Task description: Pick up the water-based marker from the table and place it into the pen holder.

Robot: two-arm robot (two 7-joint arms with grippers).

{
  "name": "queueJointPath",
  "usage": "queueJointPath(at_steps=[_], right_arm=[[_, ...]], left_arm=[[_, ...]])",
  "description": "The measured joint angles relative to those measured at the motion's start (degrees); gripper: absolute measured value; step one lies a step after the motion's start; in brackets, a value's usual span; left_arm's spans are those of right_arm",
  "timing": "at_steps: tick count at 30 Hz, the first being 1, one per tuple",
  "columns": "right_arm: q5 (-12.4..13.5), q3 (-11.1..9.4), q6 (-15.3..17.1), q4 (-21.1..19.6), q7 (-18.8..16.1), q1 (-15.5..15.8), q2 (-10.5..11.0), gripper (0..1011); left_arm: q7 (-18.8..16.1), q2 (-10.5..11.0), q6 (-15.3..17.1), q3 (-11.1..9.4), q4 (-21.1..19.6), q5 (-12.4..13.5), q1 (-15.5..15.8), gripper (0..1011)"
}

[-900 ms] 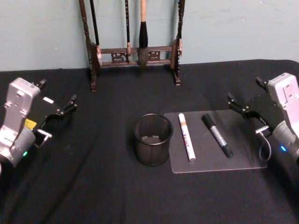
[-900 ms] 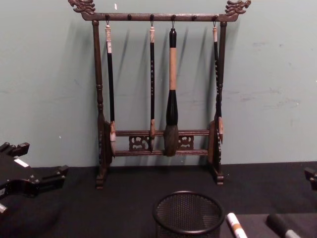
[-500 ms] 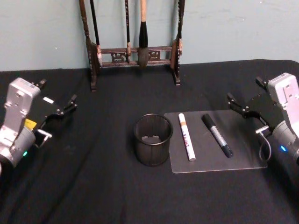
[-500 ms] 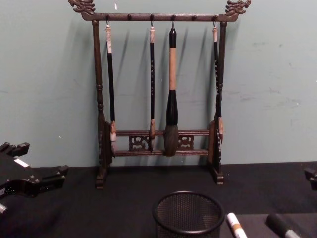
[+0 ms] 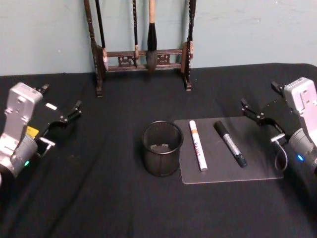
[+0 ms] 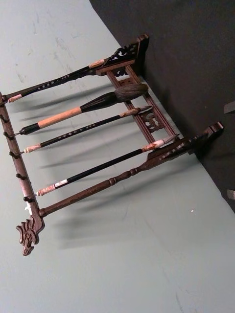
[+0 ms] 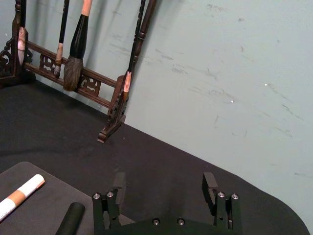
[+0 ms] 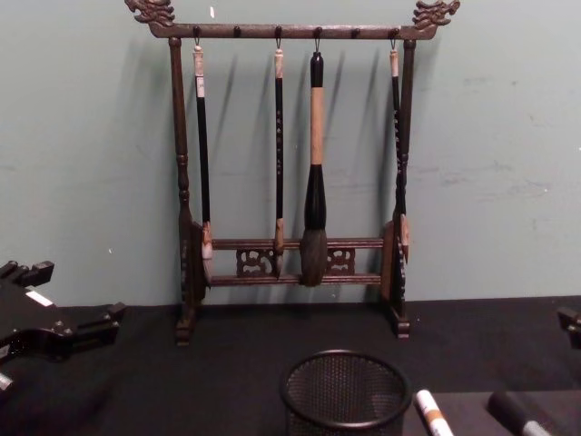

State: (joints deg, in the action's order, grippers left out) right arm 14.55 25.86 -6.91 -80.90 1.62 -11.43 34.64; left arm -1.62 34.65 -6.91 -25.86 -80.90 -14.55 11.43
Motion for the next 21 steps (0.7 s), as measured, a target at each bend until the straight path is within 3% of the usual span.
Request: queueJointPath(at_steps=[21], right_arm=[[0.00, 0.00, 0.00, 0.00, 0.00, 0.00, 0.00, 1002]], left_arm=[[0.00, 0.00, 0.00, 0.00, 0.00, 0.00, 0.00, 1001]])
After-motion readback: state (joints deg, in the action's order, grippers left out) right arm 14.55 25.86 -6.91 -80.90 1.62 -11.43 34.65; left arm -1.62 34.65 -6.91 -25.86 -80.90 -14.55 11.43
